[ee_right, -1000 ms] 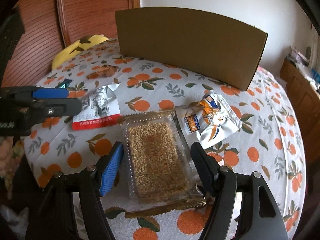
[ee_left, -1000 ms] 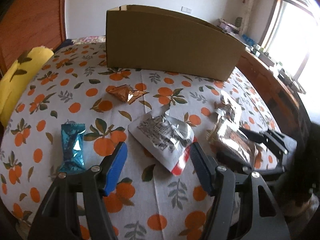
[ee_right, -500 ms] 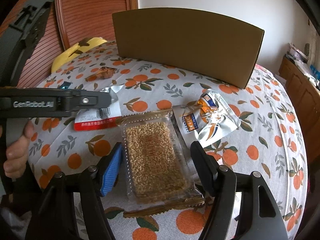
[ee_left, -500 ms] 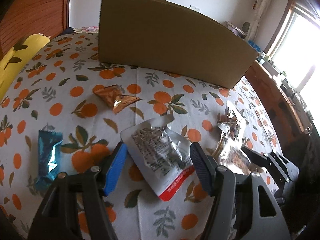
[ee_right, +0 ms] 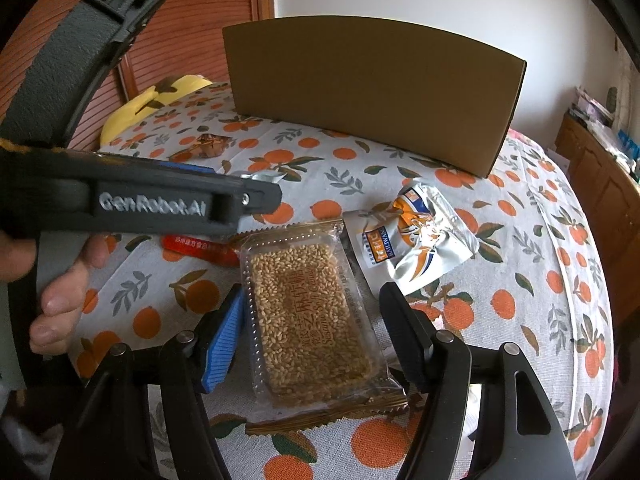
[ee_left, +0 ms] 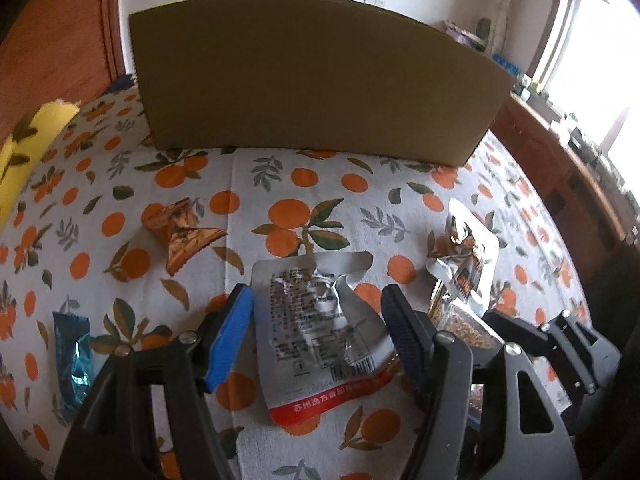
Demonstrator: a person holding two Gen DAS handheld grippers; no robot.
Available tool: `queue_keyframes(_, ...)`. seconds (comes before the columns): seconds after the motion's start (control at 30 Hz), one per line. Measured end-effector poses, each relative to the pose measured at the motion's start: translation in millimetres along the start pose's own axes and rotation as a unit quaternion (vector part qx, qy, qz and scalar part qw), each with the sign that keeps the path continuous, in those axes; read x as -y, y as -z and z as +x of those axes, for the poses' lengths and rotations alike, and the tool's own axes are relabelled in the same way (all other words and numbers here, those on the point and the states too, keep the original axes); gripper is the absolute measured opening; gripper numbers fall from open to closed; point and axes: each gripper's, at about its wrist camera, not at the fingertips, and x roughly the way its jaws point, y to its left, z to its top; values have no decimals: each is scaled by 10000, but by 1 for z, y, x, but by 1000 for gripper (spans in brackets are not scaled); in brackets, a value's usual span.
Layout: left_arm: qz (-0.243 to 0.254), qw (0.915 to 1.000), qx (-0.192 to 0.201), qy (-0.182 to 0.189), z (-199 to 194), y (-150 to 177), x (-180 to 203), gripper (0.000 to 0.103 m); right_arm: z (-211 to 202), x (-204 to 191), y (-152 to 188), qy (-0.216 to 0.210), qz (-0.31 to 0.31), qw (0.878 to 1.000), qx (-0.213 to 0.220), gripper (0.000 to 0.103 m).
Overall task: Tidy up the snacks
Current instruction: 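Close the left tool on the white pouch while the right tool grasps the grain-bar pack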
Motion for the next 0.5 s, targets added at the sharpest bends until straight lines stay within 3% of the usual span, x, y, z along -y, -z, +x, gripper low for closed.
queue_keyframes(0.1, 182, 9998, 4, -70, 1, 0, 4, 66, 0, 0, 0, 4, -5, 10000, 0, 69)
queue_keyframes(0.2, 228, 9997, 14, -18, -1, 2, 1, 57, 0, 0, 0, -2, -1, 10000, 0, 69)
queue_keyframes(0.37, 106, 9994, -7, 317, -12, 8, -9, 48, 0, 0, 0, -4, 7, 10000, 1, 69)
queue_keyframes(0.4, 101, 9993, -5, 359, -15, 10, -11, 45, 0, 0, 0, -1, 7, 10000, 0, 69)
queue_keyframes(0.43, 138, 9989, 84, 430, -20, 13, -12, 34, 0, 0, 0, 0, 4, 10000, 0, 69)
queue_keyframes(0.5, 248, 9990, 139, 342, -28, 16, -8, 30, 0, -1, 0, 1, 3, 10000, 0, 69)
